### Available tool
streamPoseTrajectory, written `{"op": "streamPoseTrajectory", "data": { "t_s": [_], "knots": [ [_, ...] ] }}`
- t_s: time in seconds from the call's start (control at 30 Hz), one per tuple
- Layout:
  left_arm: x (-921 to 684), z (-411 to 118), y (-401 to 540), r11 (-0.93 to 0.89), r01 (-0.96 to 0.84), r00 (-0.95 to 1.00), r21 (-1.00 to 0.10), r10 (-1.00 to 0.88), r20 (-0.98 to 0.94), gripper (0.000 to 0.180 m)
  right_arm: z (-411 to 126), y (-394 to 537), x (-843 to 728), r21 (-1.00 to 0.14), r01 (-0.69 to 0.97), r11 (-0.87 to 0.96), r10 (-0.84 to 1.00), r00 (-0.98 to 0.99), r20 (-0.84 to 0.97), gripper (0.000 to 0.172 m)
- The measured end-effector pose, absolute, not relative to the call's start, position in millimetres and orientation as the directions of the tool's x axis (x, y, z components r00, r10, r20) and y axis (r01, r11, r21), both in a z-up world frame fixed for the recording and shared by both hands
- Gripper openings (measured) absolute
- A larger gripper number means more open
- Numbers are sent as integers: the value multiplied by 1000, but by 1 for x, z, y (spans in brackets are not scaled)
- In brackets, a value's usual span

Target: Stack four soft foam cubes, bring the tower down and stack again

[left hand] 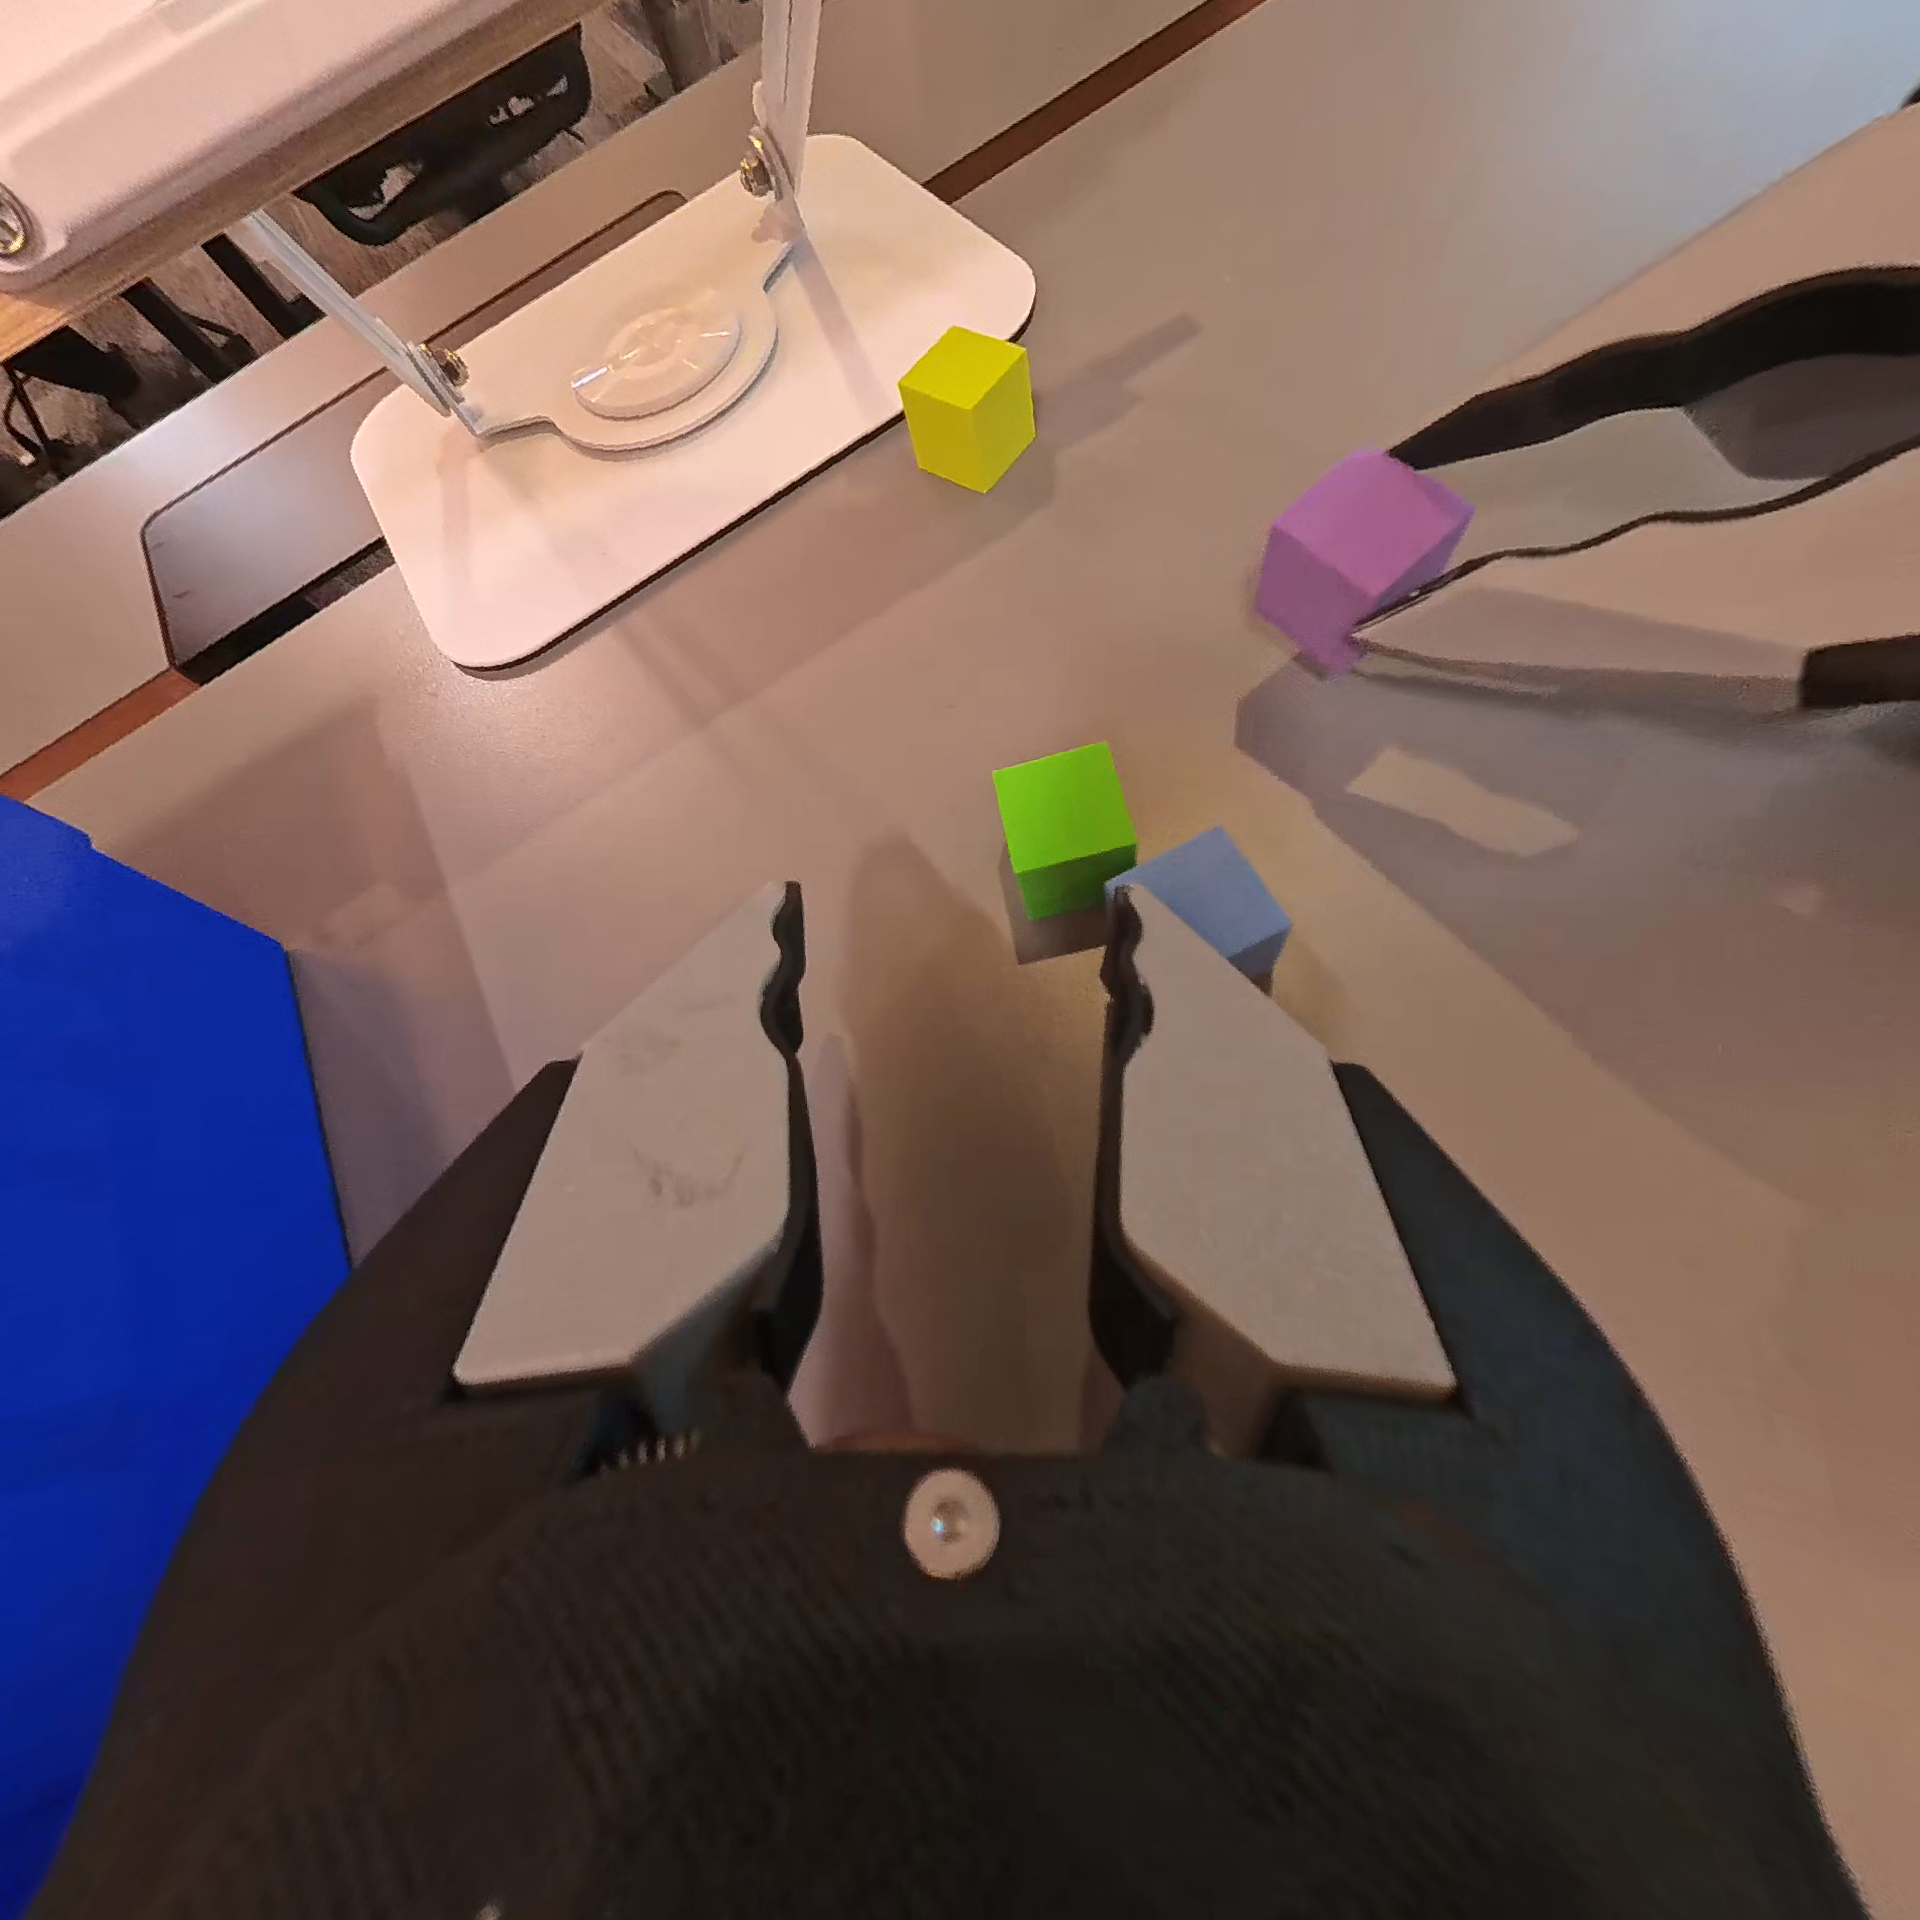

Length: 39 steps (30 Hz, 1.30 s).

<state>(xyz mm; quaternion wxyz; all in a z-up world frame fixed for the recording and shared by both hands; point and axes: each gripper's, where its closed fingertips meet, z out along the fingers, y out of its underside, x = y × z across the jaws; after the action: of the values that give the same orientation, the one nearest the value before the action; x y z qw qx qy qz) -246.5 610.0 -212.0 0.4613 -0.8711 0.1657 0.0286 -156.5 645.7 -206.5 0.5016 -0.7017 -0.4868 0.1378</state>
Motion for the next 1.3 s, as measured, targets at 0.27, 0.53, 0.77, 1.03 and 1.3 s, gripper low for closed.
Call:
{"op": "streamPoseTrajectory", "data": {
  "t_s": [0.27, 0.53, 0.77, 1.03, 1.3],
  "knots": [
    [-239, -209, 611, -497, -273, 948, -824, -282, -144, 62, -205, 632, -144, -864, 498, -78, 859, 474, 195, 28],
    [-217, -205, 605, -487, -218, 926, -846, -377, -21, 61, -216, 609, -138, -836, 540, -96, 891, 421, 170, 34],
    [-225, -211, 603, -503, -226, 934, -834, -355, -38, 60, -220, 603, -136, -820, 564, -99, 899, 403, 169, 42],
    [-249, -213, 603, -551, -159, 969, -819, -247, -21, 61, -200, 608, -129, -871, 471, -137, 892, 440, 98, 41],
    [-238, -206, 599, -537, -120, 939, -835, -336, 81, 50, -190, 610, -127, -886, 446, -129, 887, 452, 99, 41]
  ]
}}
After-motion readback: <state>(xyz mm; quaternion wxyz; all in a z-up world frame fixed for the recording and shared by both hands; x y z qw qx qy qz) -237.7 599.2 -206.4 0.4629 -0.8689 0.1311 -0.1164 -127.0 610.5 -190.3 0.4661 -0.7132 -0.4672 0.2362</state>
